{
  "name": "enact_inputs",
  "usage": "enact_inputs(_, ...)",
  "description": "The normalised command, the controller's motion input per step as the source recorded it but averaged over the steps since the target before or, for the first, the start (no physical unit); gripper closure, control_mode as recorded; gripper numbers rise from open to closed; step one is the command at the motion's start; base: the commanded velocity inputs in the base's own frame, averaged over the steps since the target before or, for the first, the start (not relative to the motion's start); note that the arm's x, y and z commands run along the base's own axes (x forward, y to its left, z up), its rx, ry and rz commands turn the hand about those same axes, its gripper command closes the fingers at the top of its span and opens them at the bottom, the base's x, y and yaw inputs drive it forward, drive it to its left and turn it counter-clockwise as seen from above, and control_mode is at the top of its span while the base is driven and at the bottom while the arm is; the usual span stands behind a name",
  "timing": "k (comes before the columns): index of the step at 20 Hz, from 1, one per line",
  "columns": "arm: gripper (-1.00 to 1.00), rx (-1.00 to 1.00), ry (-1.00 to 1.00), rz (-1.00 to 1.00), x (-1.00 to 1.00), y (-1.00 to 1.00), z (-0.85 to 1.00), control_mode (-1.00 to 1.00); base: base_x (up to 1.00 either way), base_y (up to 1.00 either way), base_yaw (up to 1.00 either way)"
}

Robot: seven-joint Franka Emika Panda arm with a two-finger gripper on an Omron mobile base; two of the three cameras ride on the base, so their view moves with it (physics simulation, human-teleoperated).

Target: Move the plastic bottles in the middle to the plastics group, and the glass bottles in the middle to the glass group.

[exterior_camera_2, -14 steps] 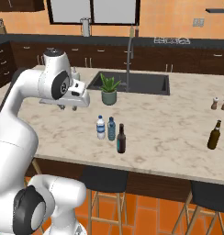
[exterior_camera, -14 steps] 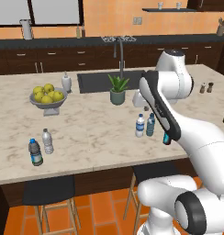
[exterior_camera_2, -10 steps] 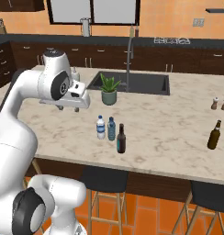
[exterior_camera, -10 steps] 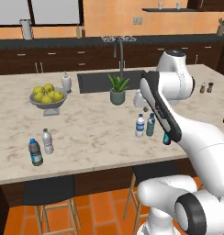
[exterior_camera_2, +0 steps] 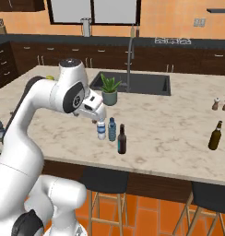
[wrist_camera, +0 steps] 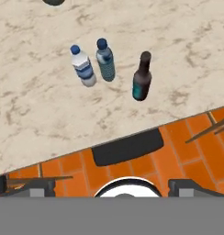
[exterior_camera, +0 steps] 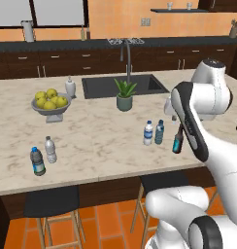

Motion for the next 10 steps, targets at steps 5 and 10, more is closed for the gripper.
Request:
enact_inputs(5, -1.00, 0.05, -0.05, -0.07, -0.06, -0.79, -0.46, -1.00, 0.00, 0.00, 0.00)
enact_inputs(10, -1.00, -0.07, -0.06, 0.00, 0.33, -0.17, -0.15, -1.00, 0.00, 0.00, 0.00)
